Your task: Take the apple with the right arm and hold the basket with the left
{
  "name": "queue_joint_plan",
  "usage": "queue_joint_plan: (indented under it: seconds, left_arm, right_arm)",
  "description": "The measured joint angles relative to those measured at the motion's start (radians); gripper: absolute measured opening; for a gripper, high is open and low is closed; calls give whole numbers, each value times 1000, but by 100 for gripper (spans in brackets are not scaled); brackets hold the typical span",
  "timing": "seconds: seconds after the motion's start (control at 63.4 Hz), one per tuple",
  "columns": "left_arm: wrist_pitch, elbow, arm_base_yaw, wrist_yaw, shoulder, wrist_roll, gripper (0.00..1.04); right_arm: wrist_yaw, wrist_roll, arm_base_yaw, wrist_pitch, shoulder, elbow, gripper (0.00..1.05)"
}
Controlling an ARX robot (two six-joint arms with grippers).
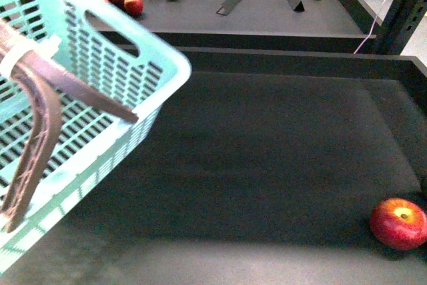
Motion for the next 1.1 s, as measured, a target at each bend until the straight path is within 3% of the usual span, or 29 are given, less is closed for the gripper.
queue_joint_plan:
  seconds: [0.474, 0.647, 1.042, 1.073, 1.105]
  left_arm:
    - [-56, 160, -415, 15, 100, 2, 15]
    - [-49, 162, -452, 16, 100, 2, 15]
    - [-48, 162, -452, 2, 101, 4, 15]
    - [-48, 162, -452, 4, 101, 4, 15]
    - [-48, 162, -452, 5, 101, 3, 15]
  right_arm:
    - [0, 0, 0, 0, 0, 0, 96]
    - [0, 0, 0, 0, 0, 0, 96]
    - [0, 0, 0, 0, 0, 0, 96]
    - [-20, 6, -6, -51, 24, 17, 96]
    - [-68, 15, -23, -205, 118, 79, 96]
